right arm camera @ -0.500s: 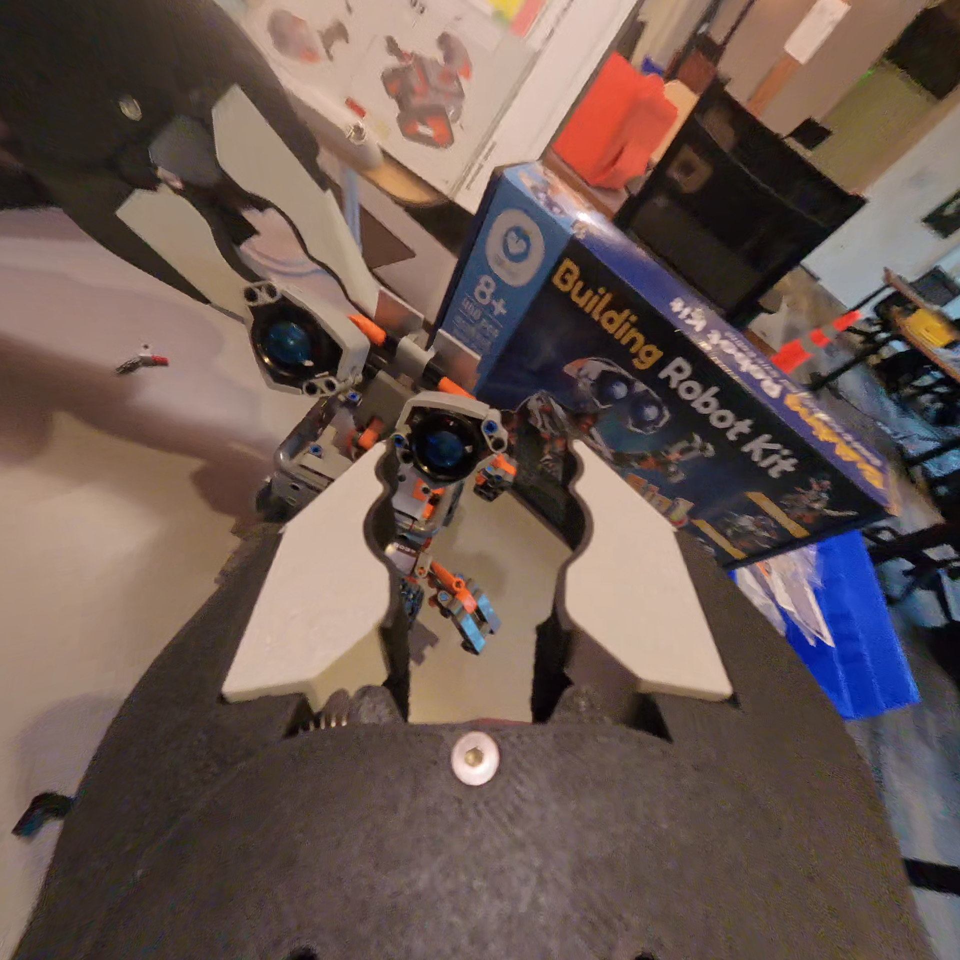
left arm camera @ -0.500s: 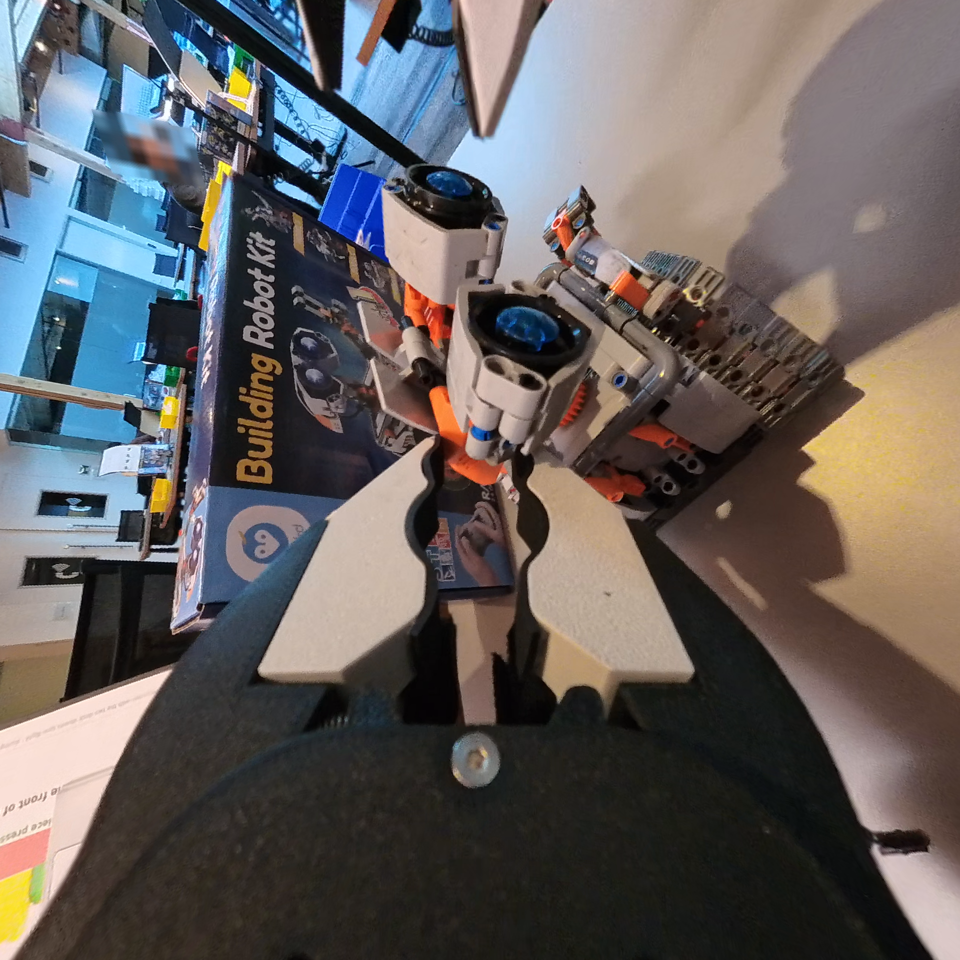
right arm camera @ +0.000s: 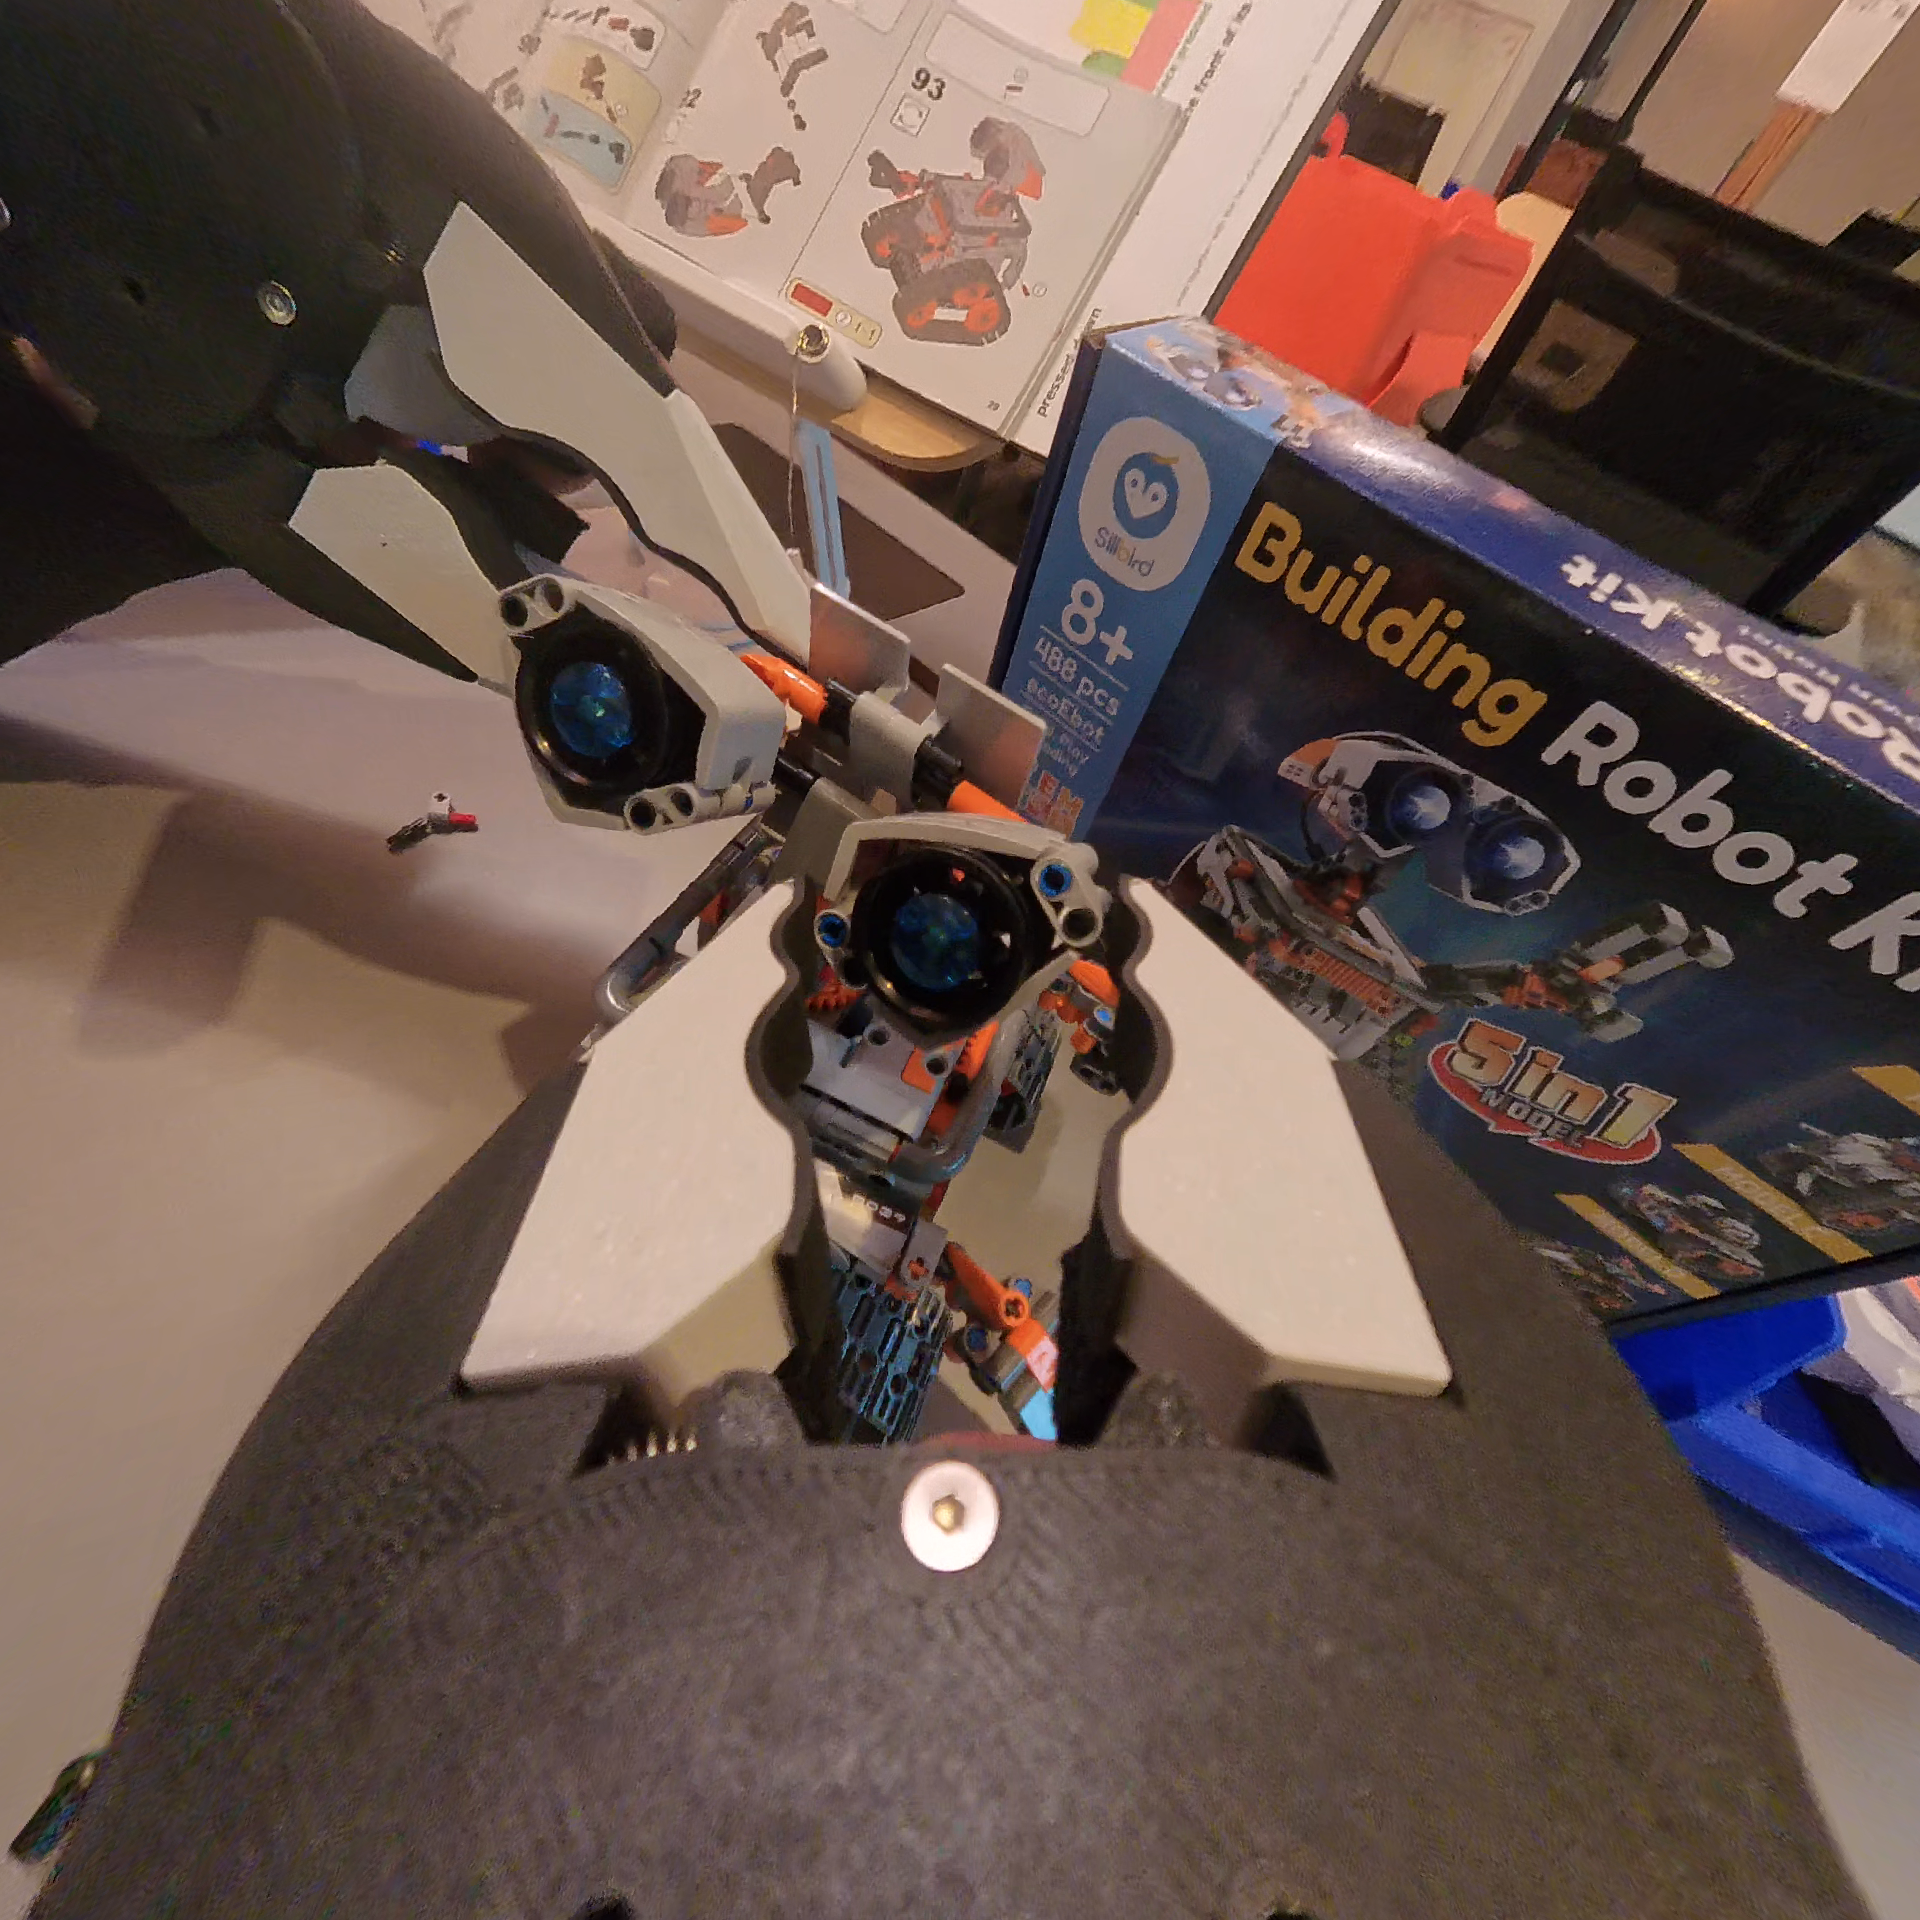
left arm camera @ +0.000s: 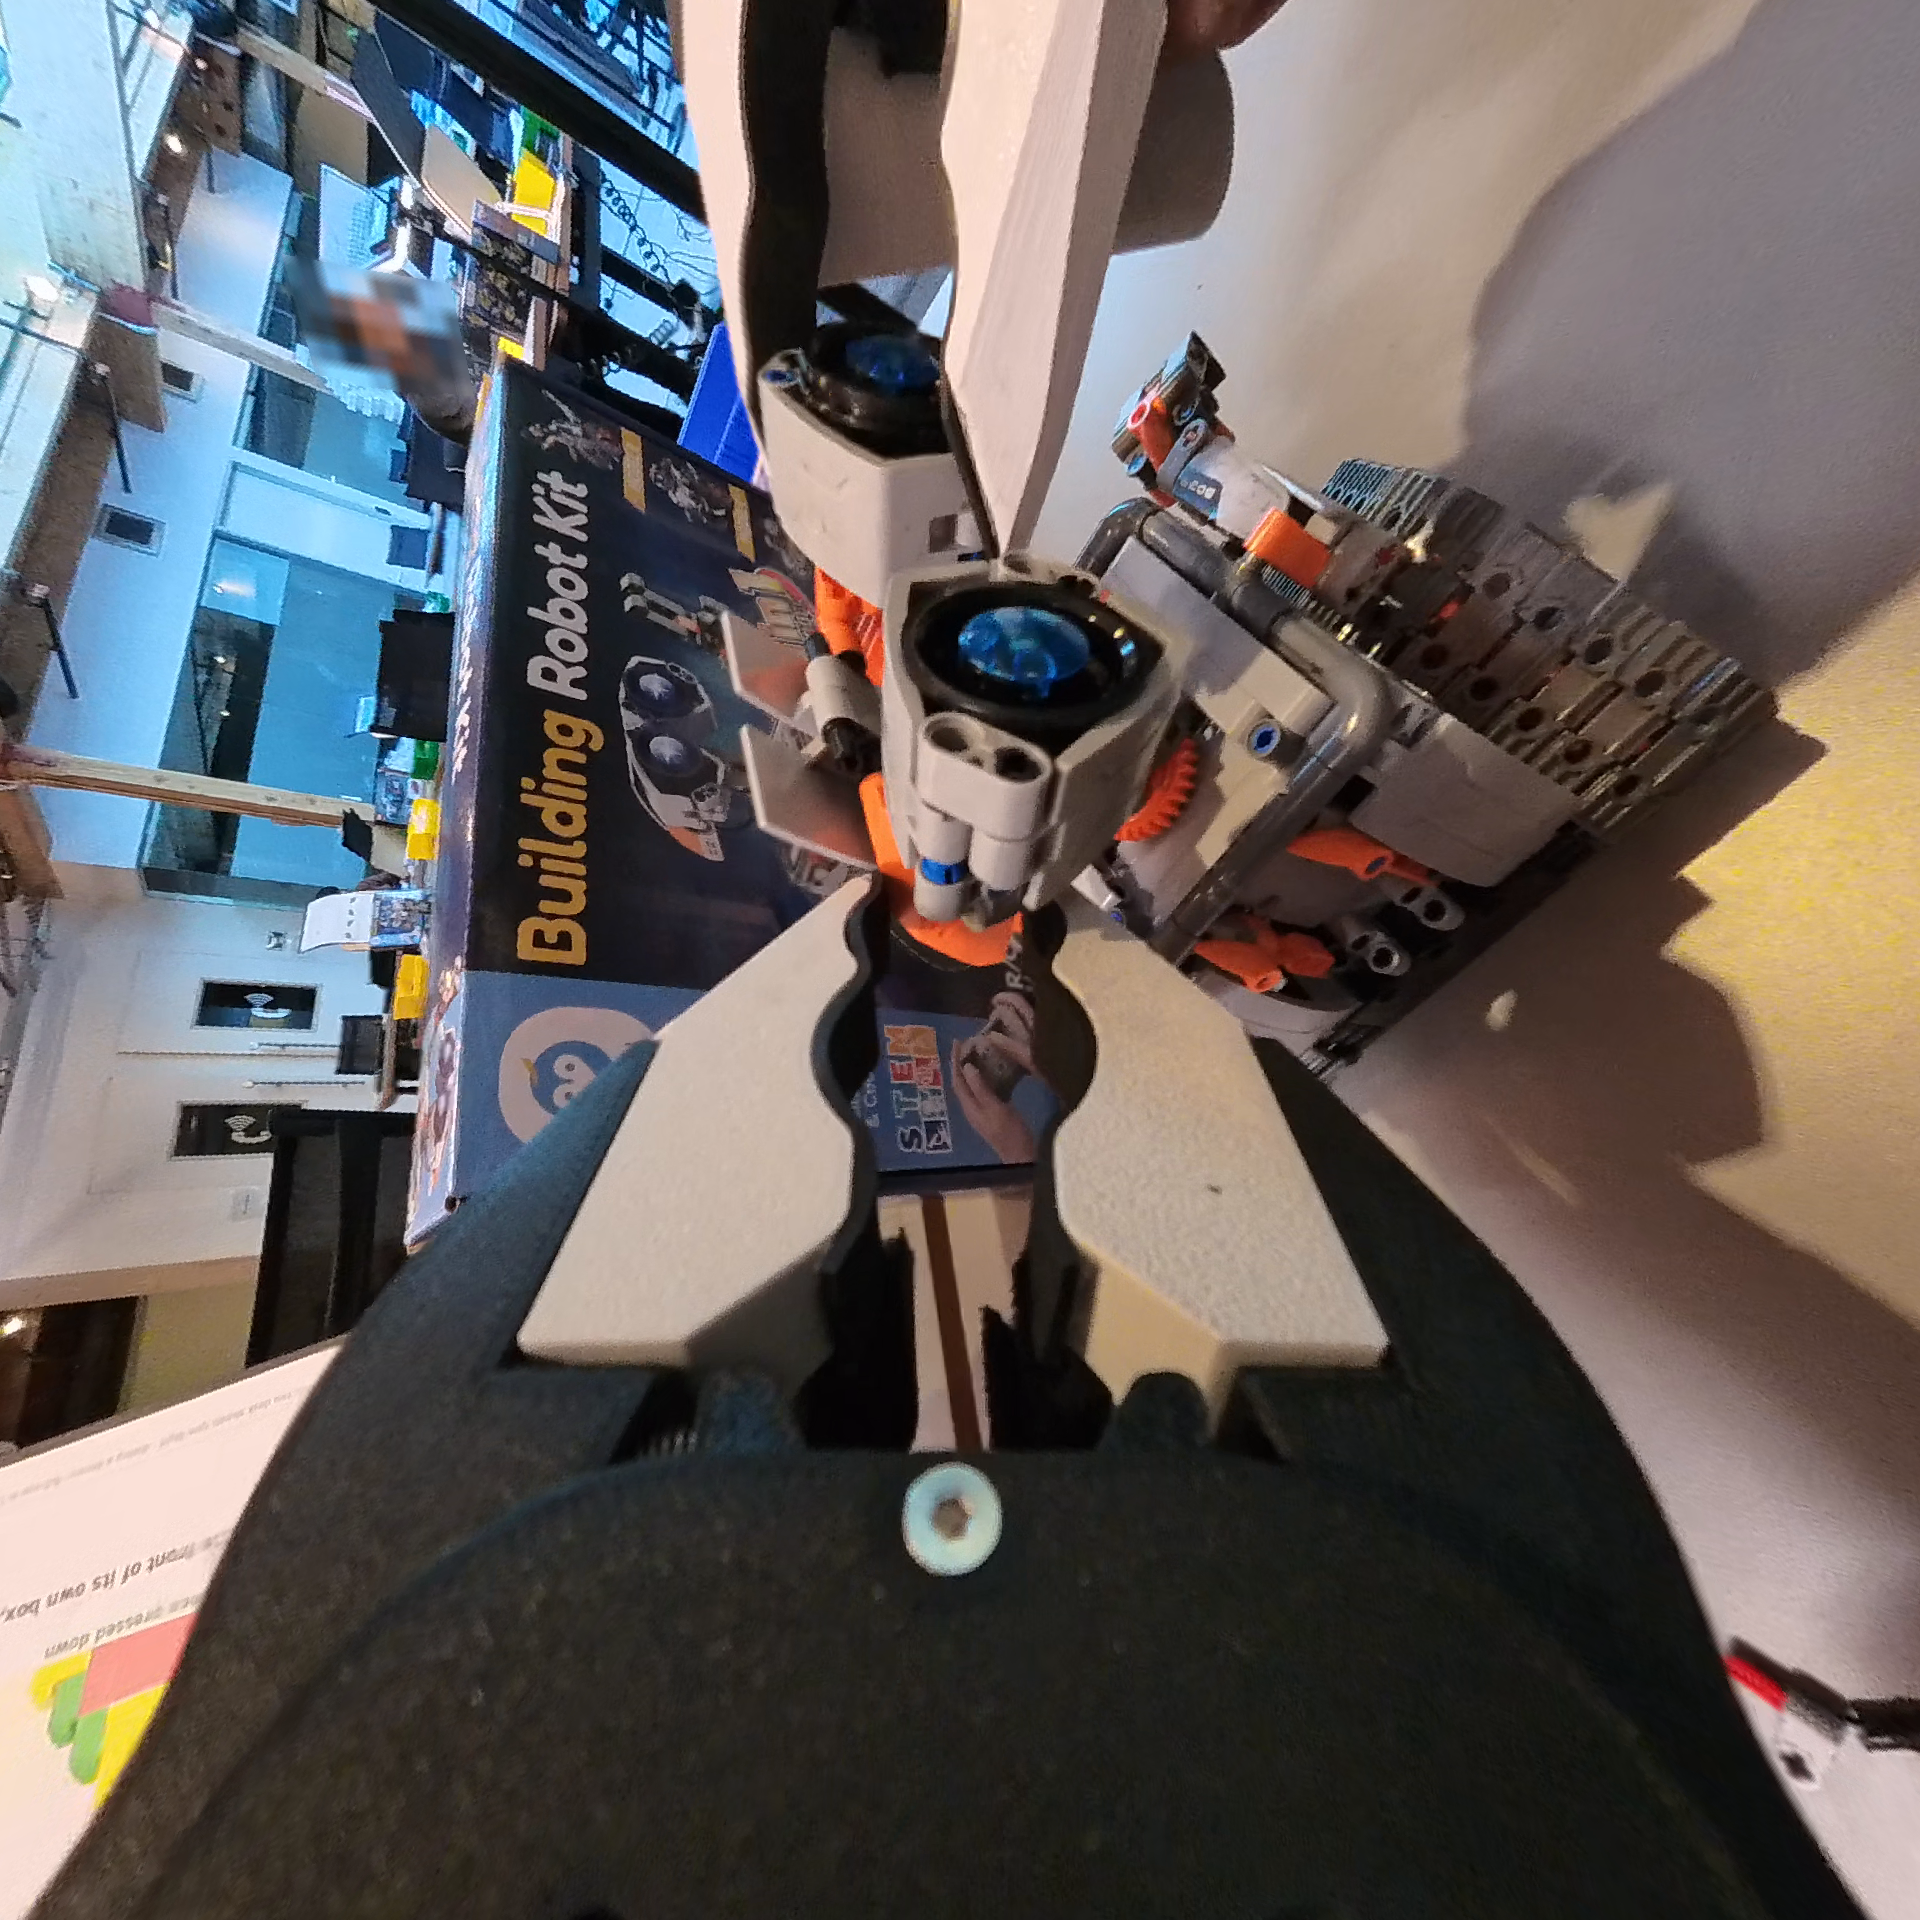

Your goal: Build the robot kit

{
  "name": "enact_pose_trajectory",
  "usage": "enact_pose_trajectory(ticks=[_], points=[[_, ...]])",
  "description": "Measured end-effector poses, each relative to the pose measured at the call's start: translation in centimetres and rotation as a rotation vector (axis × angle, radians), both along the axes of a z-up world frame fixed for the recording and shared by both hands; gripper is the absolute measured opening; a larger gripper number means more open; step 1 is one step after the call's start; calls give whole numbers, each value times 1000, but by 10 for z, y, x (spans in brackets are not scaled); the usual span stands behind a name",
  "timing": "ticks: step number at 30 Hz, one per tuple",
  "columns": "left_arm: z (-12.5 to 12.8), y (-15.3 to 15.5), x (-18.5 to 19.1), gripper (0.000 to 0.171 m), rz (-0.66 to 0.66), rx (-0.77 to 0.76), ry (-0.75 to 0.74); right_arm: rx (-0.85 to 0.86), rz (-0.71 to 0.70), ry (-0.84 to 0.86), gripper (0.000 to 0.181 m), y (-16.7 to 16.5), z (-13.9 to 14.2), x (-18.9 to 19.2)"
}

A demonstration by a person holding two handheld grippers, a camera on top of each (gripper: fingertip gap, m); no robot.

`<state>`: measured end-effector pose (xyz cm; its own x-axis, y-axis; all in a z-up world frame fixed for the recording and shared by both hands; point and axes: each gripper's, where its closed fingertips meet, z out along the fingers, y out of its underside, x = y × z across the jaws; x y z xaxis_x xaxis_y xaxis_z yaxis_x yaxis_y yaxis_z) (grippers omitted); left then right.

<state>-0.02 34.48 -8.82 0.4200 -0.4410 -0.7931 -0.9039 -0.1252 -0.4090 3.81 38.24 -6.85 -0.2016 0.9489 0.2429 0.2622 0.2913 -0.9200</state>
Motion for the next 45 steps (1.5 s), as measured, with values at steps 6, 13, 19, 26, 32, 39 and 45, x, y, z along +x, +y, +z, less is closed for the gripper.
enact_pose_trajectory(ticks=[6,13,19,26,32,39,45], points=[[0,2,-3,23,20,16,23,-20,-31,77,55,0,2,-1],[-1,5,-8,23,35,20,15,-42,-42,130,55,0,6,-3],[4,7,-7,23,34,68,33,-36,-42,189,55,1,7,-1],[2,10,-9,23,44,84,38,2,-55,228,55,0,5,-1],[2,11,-10,23,53,106,43,8,-50,246,55,0,6,-1],[-20,-1,-11,54,15,-102,-244,-8,-23,238,55,-1,4,1],[-63,3,1,63,-15,-330,-551,-11,-9,221,55,3,1,4]])
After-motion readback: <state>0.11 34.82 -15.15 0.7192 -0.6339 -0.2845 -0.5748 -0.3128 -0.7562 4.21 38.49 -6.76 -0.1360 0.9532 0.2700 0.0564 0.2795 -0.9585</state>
